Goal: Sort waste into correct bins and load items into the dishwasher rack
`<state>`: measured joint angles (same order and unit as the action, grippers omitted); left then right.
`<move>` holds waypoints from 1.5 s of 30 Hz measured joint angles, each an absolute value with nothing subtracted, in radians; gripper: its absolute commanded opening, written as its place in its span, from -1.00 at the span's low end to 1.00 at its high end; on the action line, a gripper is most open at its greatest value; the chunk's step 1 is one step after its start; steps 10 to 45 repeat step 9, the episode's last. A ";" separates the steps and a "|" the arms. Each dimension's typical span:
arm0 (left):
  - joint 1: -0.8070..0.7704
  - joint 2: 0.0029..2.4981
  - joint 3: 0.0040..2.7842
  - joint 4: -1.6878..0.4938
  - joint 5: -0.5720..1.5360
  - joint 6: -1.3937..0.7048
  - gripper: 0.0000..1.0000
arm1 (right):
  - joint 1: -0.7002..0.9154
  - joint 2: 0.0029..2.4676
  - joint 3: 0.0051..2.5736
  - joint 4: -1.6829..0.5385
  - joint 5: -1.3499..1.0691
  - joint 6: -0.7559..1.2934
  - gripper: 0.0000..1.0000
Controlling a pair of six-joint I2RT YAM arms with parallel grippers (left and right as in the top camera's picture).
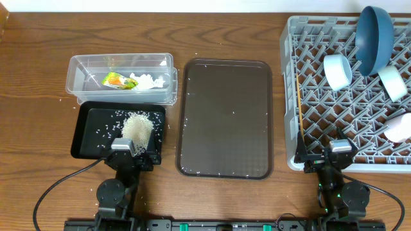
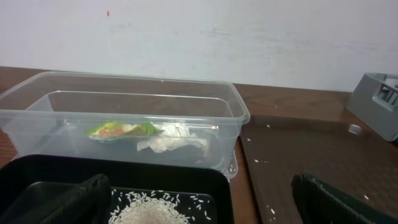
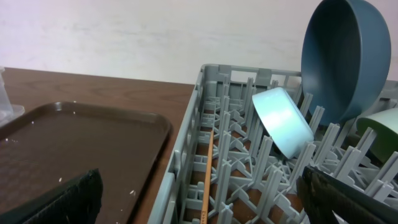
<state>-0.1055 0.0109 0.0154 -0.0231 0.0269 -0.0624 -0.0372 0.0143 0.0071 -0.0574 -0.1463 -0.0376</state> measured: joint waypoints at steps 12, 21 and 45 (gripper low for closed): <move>-0.105 0.011 0.016 -0.023 0.027 -0.062 0.89 | -0.037 0.014 0.007 -0.057 -0.146 -0.038 0.99; -0.105 0.011 0.016 -0.023 0.027 -0.062 0.89 | -0.037 0.014 0.007 -0.057 -0.146 -0.038 0.99; -0.105 0.011 0.016 -0.023 0.027 -0.062 0.89 | -0.037 0.014 0.007 -0.057 -0.146 -0.038 0.99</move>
